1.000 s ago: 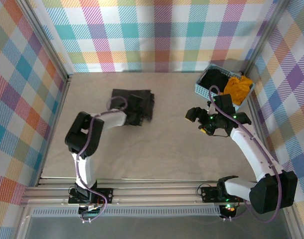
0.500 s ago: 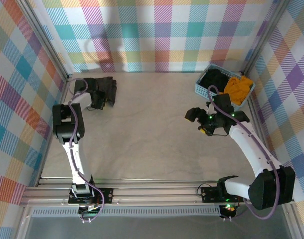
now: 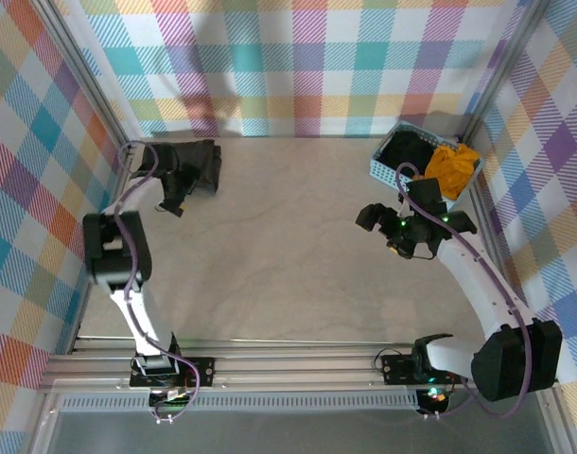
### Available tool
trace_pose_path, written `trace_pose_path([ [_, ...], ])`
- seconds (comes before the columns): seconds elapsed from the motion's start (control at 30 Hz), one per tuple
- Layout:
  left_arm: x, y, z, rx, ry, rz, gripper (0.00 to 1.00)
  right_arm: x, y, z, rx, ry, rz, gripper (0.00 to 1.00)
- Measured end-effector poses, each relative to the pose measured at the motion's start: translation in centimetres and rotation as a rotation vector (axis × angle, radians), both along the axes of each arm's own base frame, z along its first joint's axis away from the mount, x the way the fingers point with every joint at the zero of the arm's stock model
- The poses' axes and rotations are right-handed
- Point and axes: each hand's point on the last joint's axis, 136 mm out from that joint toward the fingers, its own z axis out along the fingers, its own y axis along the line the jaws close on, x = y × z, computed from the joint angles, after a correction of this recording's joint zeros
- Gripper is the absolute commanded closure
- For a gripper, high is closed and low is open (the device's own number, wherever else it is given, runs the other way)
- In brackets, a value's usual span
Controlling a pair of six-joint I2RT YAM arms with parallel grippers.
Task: Fold and stack the t-shirts
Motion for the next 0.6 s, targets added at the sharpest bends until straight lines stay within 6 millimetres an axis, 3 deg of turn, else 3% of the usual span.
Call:
trace_pose_path([
  [0.13, -3.5, -0.2, 7.7, 0.071, -0.172, -0.010, 0.00, 0.9, -1.8, 0.9, -0.114, -0.071, -0.025, 0.00],
  [0.23, -6.6, 0.0, 9.6, 0.155, -0.215, -0.011, 0.00, 1.9, -3.8, 1.2, -0.219, -0.136, -0.067, 0.00],
  [0.37, -12.0, 1.5, 7.2, 0.268, -0.125, 0.045, 0.00, 2.8, -5.8, -0.4, -0.325, -0.238, -0.095, 0.00],
  [0.47, -15.9, 3.2, 5.1, 0.348, -0.057, 0.101, 0.00, 2.6, -7.3, -3.4, -0.423, -0.270, -0.100, 0.00],
  [0.6, -18.0, 3.7, 2.9, 0.479, -0.046, 0.008, 0.00, 2.5, -9.2, -6.9, -0.556, -0.275, -0.083, 0.00],
])
